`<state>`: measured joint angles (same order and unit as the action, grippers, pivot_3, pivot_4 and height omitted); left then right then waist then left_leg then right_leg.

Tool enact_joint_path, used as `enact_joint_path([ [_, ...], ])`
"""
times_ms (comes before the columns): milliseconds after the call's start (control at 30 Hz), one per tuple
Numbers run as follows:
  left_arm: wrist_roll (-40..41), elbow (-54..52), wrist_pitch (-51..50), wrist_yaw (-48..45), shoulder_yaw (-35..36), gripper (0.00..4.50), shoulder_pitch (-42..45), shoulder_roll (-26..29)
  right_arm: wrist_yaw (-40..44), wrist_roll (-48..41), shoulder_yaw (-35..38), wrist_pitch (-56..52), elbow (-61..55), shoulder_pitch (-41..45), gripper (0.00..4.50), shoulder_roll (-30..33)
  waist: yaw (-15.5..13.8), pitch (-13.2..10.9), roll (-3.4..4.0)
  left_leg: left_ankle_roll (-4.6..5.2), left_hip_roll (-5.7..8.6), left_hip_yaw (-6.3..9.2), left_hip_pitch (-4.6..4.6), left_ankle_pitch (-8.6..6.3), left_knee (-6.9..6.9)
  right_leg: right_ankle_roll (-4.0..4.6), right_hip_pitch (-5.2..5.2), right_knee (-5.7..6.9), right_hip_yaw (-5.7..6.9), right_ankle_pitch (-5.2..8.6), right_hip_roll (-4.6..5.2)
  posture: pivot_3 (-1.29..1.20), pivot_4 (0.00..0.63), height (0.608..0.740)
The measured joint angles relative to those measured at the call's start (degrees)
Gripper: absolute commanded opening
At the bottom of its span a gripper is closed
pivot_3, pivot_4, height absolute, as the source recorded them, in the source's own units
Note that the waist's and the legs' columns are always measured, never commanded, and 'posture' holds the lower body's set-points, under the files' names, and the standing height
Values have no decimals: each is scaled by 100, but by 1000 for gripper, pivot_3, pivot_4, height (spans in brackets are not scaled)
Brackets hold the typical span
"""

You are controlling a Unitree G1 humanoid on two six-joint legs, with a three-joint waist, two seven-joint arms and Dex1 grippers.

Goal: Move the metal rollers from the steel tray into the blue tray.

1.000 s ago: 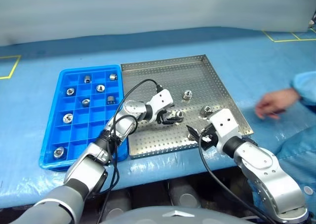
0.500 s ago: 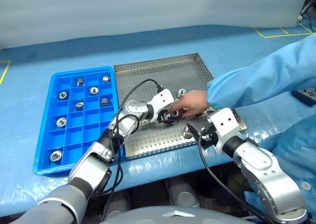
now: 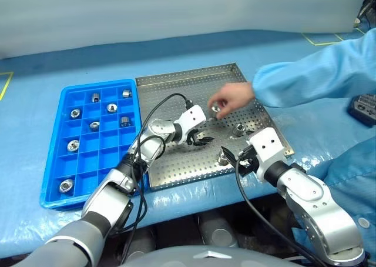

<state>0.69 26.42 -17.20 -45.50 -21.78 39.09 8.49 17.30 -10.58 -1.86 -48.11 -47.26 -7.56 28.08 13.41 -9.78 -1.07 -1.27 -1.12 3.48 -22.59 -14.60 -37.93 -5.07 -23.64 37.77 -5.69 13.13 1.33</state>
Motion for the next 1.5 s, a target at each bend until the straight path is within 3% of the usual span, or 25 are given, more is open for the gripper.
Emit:
enact_joint_path([
  [600,7,-382,-228,165,483,3532,-192,339,113,1,-175,14,233,355,4500,2,-89,0,0,0,0,2,0,0,1,-1,0,1,1,-1,1,-210,150,740],
  [833,9,-351,-263,643,924,3532,-105,397,124,8,-225,21,306,387,4500,-2,-140,0,0,0,0,2,0,0,1,-1,-1,1,1,-1,0,-209,150,740],
  [967,-4,-37,-241,1009,1197,3532,143,398,130,15,-233,44,315,398,4500,-2,-207,0,0,0,1,3,0,0,0,-2,0,0,1,-2,1,-205,150,740],
  [1500,-292,1268,25,1108,941,3532,589,-150,126,93,-326,131,375,383,4500,-57,-276,0,0,0,4,2,-1,0,1,-2,-2,0,1,-2,1,-242,150,740],
])
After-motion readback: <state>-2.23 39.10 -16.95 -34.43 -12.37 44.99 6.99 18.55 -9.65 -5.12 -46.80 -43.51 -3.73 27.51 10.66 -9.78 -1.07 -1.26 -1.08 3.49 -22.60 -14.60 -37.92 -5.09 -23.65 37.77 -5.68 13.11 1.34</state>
